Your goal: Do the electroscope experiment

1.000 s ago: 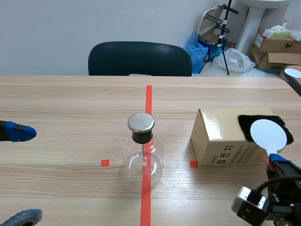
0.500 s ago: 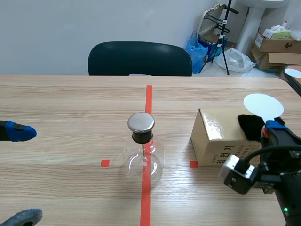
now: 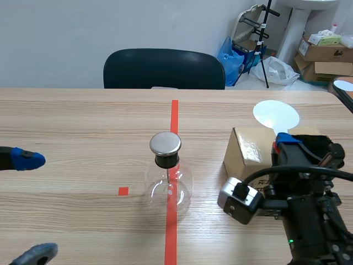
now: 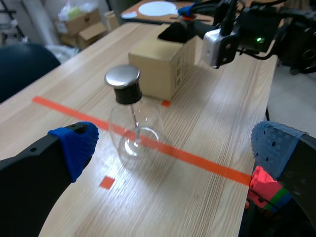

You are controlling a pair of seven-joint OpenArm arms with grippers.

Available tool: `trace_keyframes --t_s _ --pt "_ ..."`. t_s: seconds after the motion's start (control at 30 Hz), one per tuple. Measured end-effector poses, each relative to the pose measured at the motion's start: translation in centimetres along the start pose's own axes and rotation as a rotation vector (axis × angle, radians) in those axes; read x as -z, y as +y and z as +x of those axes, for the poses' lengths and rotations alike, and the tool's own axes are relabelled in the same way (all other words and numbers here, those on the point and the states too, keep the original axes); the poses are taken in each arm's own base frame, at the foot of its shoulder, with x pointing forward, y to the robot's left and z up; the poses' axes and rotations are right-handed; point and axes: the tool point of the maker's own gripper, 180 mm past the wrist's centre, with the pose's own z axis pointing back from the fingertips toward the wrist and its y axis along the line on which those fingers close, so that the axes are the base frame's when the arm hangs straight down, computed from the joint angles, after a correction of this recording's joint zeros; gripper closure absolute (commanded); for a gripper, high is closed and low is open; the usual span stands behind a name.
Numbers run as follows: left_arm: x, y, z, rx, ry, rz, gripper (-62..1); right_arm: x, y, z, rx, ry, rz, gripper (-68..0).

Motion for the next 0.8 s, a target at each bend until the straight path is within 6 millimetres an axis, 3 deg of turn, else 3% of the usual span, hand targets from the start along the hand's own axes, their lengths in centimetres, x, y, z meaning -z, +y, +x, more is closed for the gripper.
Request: trace_keyframes --t_s 0.17,0.43,0.47,0.6,0.7,0.73,0.8 --pt "1.1 1.0 -1.6 -0.009 0.045 0.072 -62.3 -0.2 0.0 1.3 0.033 -0.009 0.003 -1.0" --pt "4.1 2.6 -7.0 -0.052 0.187 0.067 -62.3 -0.4 -0.1 3.8 0.069 -0.069 0.005 -1.0" --pt "4.5 2.7 -7.6 -0.064 0.196 0.061 -59.7 -0.4 -0.1 3.9 0.069 -0.071 0.005 -1.0" --pt "6.3 2.9 -9.8 -0.107 0.211 0.042 -24.9 -0.3 -0.3 4.4 0.077 -0.085 0.0 -1.0" --pt "7.5 3.4 -10.9 -0.13 0.213 0.037 -5.5 0.0 -0.5 4.9 0.083 -0.102 -0.011 -1.0" --pt "7.7 3.6 -11.2 -0.135 0.215 0.038 -2.1 0.0 -0.6 5.2 0.085 -0.108 -0.014 -1.0" --pt "8.3 4.1 -11.6 -0.14 0.216 0.039 -2.7 0.1 -0.7 5.6 0.092 -0.119 -0.018 -1.0"
